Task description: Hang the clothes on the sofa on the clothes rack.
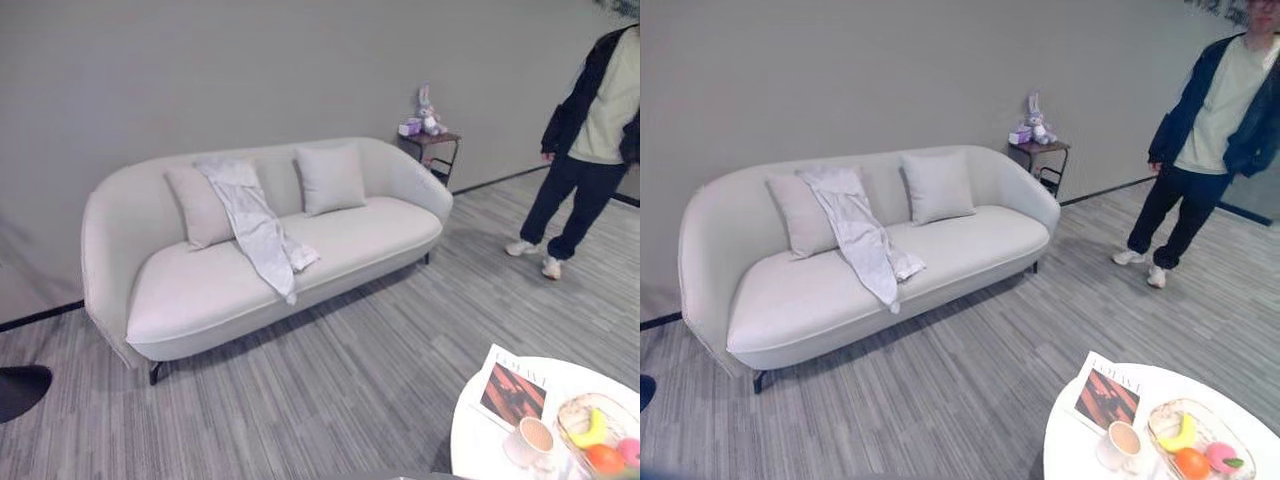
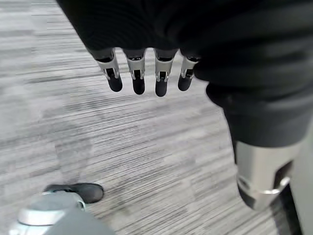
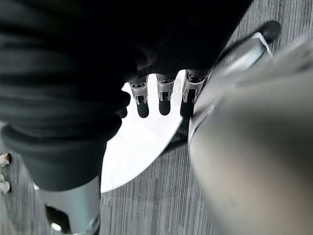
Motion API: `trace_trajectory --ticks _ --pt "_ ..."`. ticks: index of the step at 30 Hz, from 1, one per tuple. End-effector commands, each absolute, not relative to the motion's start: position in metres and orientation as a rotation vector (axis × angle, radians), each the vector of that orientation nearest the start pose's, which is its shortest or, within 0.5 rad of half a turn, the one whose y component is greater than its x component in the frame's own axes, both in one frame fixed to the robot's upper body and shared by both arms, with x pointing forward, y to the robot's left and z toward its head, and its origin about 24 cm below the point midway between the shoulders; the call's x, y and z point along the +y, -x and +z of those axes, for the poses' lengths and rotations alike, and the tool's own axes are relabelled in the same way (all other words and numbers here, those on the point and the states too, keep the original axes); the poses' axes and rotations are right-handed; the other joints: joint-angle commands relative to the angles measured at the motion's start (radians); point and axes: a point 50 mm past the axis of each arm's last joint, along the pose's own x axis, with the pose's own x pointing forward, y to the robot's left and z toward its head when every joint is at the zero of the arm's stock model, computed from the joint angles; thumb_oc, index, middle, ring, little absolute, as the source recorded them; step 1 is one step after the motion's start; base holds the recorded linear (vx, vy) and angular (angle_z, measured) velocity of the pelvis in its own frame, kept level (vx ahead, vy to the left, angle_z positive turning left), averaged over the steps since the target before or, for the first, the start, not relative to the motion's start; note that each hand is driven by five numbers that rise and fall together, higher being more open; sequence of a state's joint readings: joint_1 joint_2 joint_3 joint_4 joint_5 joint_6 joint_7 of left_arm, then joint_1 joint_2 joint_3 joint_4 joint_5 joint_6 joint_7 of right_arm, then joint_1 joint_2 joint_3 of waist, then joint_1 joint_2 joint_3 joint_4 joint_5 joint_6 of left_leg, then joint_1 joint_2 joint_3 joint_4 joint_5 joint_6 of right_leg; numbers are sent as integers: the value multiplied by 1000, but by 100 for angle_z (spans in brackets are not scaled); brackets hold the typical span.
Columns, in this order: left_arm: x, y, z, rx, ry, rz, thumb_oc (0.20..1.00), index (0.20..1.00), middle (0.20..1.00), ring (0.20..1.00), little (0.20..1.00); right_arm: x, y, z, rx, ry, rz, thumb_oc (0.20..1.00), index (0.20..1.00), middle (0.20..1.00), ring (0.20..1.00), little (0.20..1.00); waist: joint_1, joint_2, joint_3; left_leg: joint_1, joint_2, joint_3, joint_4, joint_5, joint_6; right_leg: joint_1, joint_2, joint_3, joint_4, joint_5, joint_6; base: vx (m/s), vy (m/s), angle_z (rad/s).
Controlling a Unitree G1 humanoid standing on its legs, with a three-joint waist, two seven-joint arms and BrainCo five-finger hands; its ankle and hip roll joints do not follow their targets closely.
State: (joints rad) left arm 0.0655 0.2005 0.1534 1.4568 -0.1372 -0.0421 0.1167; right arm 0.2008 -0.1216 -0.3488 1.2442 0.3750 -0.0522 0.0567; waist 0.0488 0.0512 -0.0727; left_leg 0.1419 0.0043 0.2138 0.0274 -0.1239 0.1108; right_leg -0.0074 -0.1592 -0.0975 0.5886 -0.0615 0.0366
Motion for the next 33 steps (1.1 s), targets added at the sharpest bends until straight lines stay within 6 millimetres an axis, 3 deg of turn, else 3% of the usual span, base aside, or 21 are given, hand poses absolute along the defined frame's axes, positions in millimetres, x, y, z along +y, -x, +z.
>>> trace_trajectory --ticks 1,4,6,7,11,13,15,16,17,19,20,21,22,23,24,25,26,28,29,30,33 --pt "249 -14 -169 1417 -31 512 1000 1000 1000 1000 1000 -195 -13 -178 1270 -485 -569 1000 1000 1000 1000 1000 12 -32 117 91 95 -72 -87 174 -216 -22 17 -89 -236 101 3 230 30 69" --pt "243 -5 -170 1446 -34 484 1000 1000 1000 1000 1000 -193 -20 -178 1249 -482 -553 1000 1000 1000 1000 1000 -12 -46 123 131 80 -89 -106 151 -207 -95 93 -75 -365 118 24 258 -14 14" --pt "239 -3 -171 1454 -21 477 1000 1000 1000 1000 1000 -194 -20 -178 1251 -478 -553 1000 1000 1000 1000 1000 -22 -38 121 146 87 -101 -115 140 -201 -132 103 -68 -409 122 27 299 -65 14" --pt "234 -6 -173 1455 -22 441 1000 1000 1000 1000 1000 -197 -17 -178 1260 -491 -568 1000 1000 1000 1000 1000 -50 -28 116 155 94 -140 -115 125 -193 -216 92 -27 -508 145 29 311 -88 35" --pt "226 -22 -174 1440 -39 355 1000 1000 1000 1000 1000 -205 16 -178 1376 -516 -663 1000 1000 1000 1000 1000 -105 -5 106 184 129 -220 -115 94 -178 -284 35 73 -623 183 31 417 -161 104" --pt "224 -17 -175 1456 -20 372 1000 1000 1000 1000 1000 -201 24 -178 1419 -505 -654 1000 1000 1000 1000 1000 -113 -13 93 213 156 -222 -115 96 -178 -311 40 63 -529 202 44 451 -274 130" --pt "220 -11 -176 1470 14 391 1000 1000 1000 1000 1000 -207 28 -177 1432 -492 -687 1000 1000 1000 1000 1000 -113 -5 68 235 218 -206 -115 137 -176 -304 66 68 -421 194 65 444 -270 11" --pt "216 -7 -176 1484 12 379 1000 1000 1000 1000 1000 -207 27 -177 1431 -486 -675 1000 1000 1000 1000 1000 -118 -5 49 244 254 -192 -98 161 -168 -288 75 71 -403 197 69 330 -194 10" --pt "215 -7 -177 1484 12 379 1000 1000 1000 1000 1000 -207 27 -177 1431 -486 -676 1000 1000 1000 1000 1000 -118 -2 50 247 257 -191 -99 160 -169 -287 78 70 -402 195 69 362 -241 6" --pt "213 -16 -177 1452 51 376 1000 1000 1000 1000 1000 -218 21 -176 1395 -461 -679 1000 1000 1000 1000 1000 -102 -44 30 162 286 -194 74 180 -143 -195 72 65 -443 206 56 413 -303 19" --pt "213 -16 -177 1452 51 376 1000 1000 1000 1000 1000 -218 21 -176 1396 -461 -679 1000 1000 1000 1000 1000 -104 -43 31 160 287 -196 80 176 -143 -193 72 63 -444 206 56 537 -441 31" --pt "213 -29 -176 1404 61 376 1000 1000 1000 1000 1000 -227 10 -174 1359 -399 -641 1000 1000 1000 1000 1000 -85 -97 44 66 301 -192 284 183 -142 -109 45 50 -483 224 44 491 -522 21" --pt "216 -48 -174 1341 60 380 1000 1000 1000 1000 1000 -240 -18 -170 1292 -272 -568 1000 1000 1000 1000 1000 -56 -162 96 -28 341 -164 465 166 -142 -39 -6 24 -515 240 35 486 -520 52" --pt "216 -49 -174 1341 60 380 1000 1000 1000 1000 1000 -240 -18 -170 1292 -272 -568 1000 1000 1000 1000 1000 -60 -160 100 -31 343 -169 473 162 -142 -34 -5 20 -516 240 35 402 -451 80" --pt "215 -55 -174 1320 58 378 1000 1000 1000 1000 1000 -248 -49 -165 1204 -187 -504 1000 1000 1000 1000 1000 -28 -188 143 -98 313 -137 576 131 -162 50 -21 -24 -571 229 24 322 -238 80" --pt "217 -53 -173 1319 71 396 1000 1000 1000 1000 1000 -251 -61 -162 1160 -166 -478 1000 1000 1000 1000 1000 -15 -186 157 -136 286 -121 578 110 -178 98 -5 -34 -603 222 20 425 -273 45" --pt "218 -50 -174 1322 87 409 1000 1000 1000 1000 1000 -252 -68 -159 1128 -148 -458 1000 1000 1000 1000 1000 -3 -188 158 -157 277 -97 543 105 -184 127 4 -35 -622 217 20 420 -105 -9" --pt "220 -49 -173 1307 108 438 1000 1000 1000 1000 1000 -264 -87 -148 1037 -61 -430 1000 1000 1000 1000 1000 10 -171 153 -160 276 -30 316 120 -224 188 24 -61 -672 196 23 447 12 -14" --pt "217 -48 -174 1307 134 451 1000 1000 1000 1000 1000 -266 -95 -145 1012 -30 -408 1000 1000 1000 1000 1000 30 -152 133 -199 218 -28 145 134 -240 216 47 -46 -676 166 18 406 125 20" --pt "216 -46 -174 1312 148 460 1000 1000 1000 1000 1000 -264 -98 -145 1012 -21 -392 1000 1000 1000 1000 1000 43 -138 130 -183 202 -40 52 158 -239 235 59 -35 -676 160 17 406 155 50" --pt "213 -36 -176 1326 203 513 1000 1000 1000 1000 1000 -253 -117 -141 966 38 -290 1000 1000 1000 1000 1000 102 -114 115 -257 198 -101 -70 170 -232 273 56 -2 -646 147 15 366 222 -42"
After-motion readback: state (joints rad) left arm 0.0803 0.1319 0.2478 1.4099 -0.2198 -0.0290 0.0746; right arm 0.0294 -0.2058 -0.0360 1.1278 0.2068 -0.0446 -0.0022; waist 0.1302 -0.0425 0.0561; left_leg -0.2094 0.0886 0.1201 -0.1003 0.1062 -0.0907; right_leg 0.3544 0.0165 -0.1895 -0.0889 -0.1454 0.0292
